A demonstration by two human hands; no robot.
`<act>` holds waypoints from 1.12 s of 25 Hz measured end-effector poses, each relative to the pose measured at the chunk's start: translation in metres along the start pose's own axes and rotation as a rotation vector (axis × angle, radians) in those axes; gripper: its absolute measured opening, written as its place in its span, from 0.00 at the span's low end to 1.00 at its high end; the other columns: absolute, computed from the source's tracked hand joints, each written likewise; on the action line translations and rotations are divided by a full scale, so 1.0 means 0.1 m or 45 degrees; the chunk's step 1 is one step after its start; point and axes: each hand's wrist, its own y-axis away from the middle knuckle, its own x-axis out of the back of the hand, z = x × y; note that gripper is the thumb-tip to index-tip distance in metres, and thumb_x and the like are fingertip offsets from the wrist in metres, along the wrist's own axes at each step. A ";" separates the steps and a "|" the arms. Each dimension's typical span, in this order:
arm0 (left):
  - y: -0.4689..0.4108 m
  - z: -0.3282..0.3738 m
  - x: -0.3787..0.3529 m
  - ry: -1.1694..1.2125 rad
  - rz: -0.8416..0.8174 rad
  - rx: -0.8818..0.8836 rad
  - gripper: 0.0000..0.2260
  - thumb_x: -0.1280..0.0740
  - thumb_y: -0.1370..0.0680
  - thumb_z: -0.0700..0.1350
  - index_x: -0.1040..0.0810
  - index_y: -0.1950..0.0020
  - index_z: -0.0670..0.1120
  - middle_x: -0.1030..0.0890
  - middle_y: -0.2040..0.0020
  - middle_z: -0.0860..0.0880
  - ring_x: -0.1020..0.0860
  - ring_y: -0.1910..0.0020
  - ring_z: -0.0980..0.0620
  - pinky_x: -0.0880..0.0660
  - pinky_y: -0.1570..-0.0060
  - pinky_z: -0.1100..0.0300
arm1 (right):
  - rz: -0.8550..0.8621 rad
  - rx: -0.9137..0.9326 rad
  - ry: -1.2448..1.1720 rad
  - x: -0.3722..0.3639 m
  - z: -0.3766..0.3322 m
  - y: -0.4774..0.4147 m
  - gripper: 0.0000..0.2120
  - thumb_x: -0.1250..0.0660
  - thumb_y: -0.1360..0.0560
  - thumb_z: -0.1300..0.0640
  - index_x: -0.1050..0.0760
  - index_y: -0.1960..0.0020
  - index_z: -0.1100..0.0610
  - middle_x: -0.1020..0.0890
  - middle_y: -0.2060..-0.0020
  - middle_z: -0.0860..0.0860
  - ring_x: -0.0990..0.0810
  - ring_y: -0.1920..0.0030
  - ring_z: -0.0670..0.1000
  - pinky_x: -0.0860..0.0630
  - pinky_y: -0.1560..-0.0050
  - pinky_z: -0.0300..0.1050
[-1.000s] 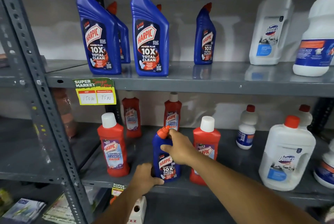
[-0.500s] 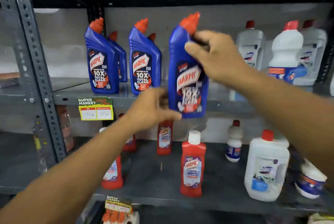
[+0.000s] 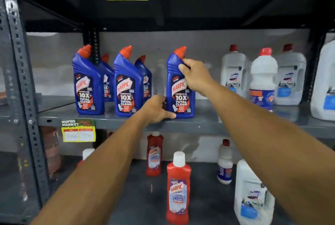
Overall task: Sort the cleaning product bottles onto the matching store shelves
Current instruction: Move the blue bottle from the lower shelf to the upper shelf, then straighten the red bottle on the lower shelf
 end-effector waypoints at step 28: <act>1.68 -2.64 -1.64 0.368 0.195 0.521 0.31 0.44 0.32 0.26 0.29 0.32 0.47 0.21 0.37 0.48 0.24 0.38 0.53 0.30 0.32 0.52 | -0.677 -0.994 -0.450 -2.57 1.29 3.16 0.32 0.38 0.30 0.70 0.38 0.30 0.53 0.25 0.39 0.48 0.26 0.35 0.52 0.30 0.34 0.46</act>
